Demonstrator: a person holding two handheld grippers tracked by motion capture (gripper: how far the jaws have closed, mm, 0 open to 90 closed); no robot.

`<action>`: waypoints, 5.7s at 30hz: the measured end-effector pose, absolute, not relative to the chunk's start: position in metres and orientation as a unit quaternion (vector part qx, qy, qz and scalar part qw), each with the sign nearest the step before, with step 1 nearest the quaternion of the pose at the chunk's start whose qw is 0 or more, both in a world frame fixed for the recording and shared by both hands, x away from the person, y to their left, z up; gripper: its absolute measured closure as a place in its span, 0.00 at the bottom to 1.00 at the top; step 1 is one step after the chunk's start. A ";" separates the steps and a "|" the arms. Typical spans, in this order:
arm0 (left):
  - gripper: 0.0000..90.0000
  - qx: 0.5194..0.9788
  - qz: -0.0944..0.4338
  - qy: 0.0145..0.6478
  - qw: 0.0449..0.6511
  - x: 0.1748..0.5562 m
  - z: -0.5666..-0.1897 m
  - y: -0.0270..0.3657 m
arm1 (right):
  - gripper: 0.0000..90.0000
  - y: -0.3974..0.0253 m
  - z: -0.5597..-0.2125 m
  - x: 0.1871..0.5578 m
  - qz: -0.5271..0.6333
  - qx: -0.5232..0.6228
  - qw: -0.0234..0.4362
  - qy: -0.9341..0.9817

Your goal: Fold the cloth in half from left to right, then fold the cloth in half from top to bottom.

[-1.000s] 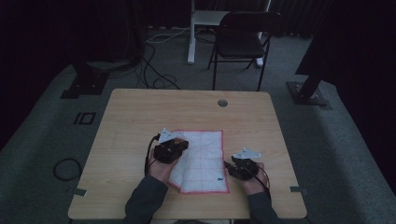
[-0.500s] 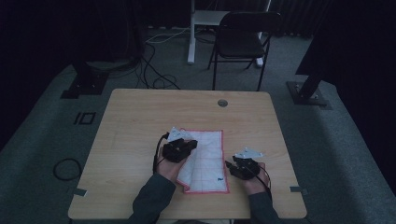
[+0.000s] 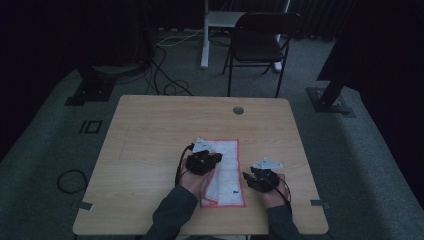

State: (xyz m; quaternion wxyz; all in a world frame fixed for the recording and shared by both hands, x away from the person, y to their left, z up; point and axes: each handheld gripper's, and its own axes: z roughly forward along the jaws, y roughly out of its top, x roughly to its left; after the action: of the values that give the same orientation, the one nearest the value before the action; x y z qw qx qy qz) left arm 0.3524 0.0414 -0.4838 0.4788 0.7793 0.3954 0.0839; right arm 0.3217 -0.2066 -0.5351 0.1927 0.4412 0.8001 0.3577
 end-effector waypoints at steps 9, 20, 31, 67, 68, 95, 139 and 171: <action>0.98 0.789 0.071 0.388 0.472 0.355 -0.488 0.024 | 0.64 -0.208 -0.536 0.322 0.357 0.444 0.192 0.799; 0.90 0.798 0.027 0.377 0.469 0.359 -0.503 0.004 | 0.64 -0.209 -0.537 0.324 0.354 0.446 0.193 0.799; 0.82 0.795 0.046 0.380 0.470 0.343 -0.495 0.035 | 0.64 -0.204 -0.531 0.324 0.367 0.445 0.201 0.792; 0.82 0.816 0.069 0.407 0.405 0.305 -0.538 0.079 | 0.99 -0.167 -0.511 0.361 0.373 0.384 0.190 0.823; 0.82 0.816 0.069 0.407 0.405 0.305 -0.538 0.079 | 0.99 -0.167 -0.509 0.363 0.374 0.384 0.192 0.822; 0.79 0.806 0.076 0.405 0.425 0.299 -0.537 0.089 | 0.97 -0.117 -0.506 0.397 0.362 0.334 0.184 0.851; 0.72 0.774 0.140 0.434 0.439 0.382 -0.519 0.094 | 0.77 -0.196 -0.514 0.422 0.371 0.457 0.194 0.785; 0.68 0.762 0.151 0.474 0.414 0.426 -0.530 0.087 | 0.67 -0.177 -0.527 0.430 0.373 0.471 0.182 0.778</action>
State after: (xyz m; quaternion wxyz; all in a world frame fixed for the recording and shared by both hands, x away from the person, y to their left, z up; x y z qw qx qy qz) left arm 0.4260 0.0867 -0.5300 0.4138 0.7621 0.4745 0.1508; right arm 0.4305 -0.1773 -0.5273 0.1823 0.4712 0.7781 0.3732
